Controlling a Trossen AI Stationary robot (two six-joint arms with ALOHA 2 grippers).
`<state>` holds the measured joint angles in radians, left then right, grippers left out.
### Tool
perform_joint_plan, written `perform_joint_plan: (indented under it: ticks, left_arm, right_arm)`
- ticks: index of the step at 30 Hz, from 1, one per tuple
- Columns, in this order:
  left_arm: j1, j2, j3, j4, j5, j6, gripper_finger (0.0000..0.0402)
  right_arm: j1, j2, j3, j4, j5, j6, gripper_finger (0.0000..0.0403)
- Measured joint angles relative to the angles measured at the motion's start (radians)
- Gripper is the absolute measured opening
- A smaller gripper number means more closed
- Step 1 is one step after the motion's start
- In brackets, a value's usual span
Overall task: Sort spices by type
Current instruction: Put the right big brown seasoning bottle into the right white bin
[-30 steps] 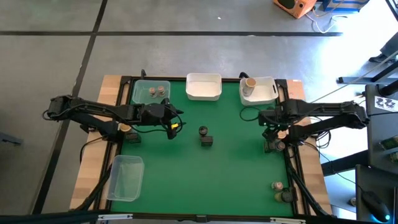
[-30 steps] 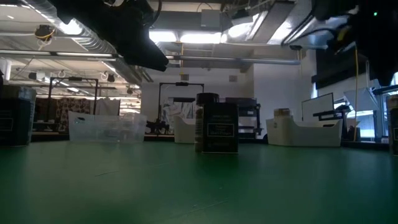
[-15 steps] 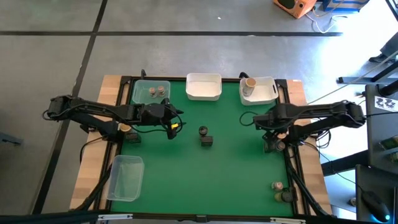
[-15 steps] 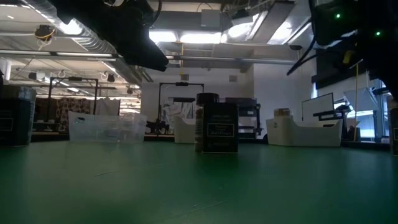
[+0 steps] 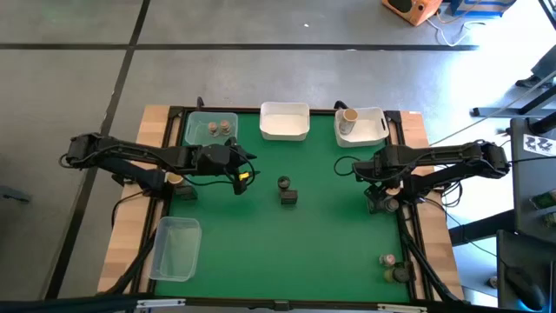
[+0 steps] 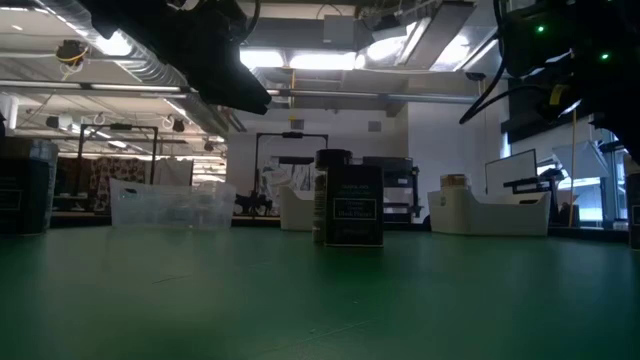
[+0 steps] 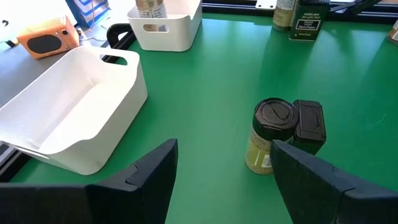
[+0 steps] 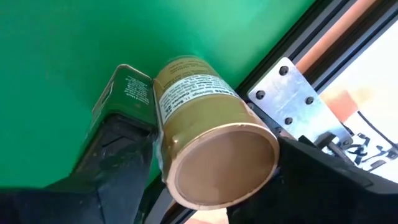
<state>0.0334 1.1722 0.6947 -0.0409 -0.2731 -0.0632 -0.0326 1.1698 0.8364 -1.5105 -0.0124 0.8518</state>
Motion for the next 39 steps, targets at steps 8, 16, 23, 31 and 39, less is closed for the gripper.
perform_joint_plan:
  ticks: [8, 16, 23, 31, 39]
  left_arm:
    - [0.000, 0.000, 0.000, -0.001, 0.000, 0.009, 0.0239]
    - [0.000, 0.000, 0.000, -0.002, 0.000, 0.012, 0.0239]
    - [0.000, 0.000, 0.000, -0.001, 0.000, 0.012, 0.0239]
    - [0.000, 0.000, 0.000, -0.001, 0.000, 0.012, 0.0239]
    - [0.000, 0.000, 0.000, 0.000, 0.000, 0.014, 0.0239]
  right_arm:
    - [0.000, -0.001, -0.012, -0.003, 0.000, 0.048, 0.0289]
    - [0.000, -0.001, -0.011, -0.001, 0.015, 0.080, 0.0289]
    - [0.000, 0.001, 0.024, 0.020, 0.091, 0.056, 0.0281]
    - [0.000, 0.001, 0.094, 0.012, 0.185, 0.030, 0.0282]
    - [0.000, 0.001, 0.164, 0.009, 0.287, 0.003, 0.0276]
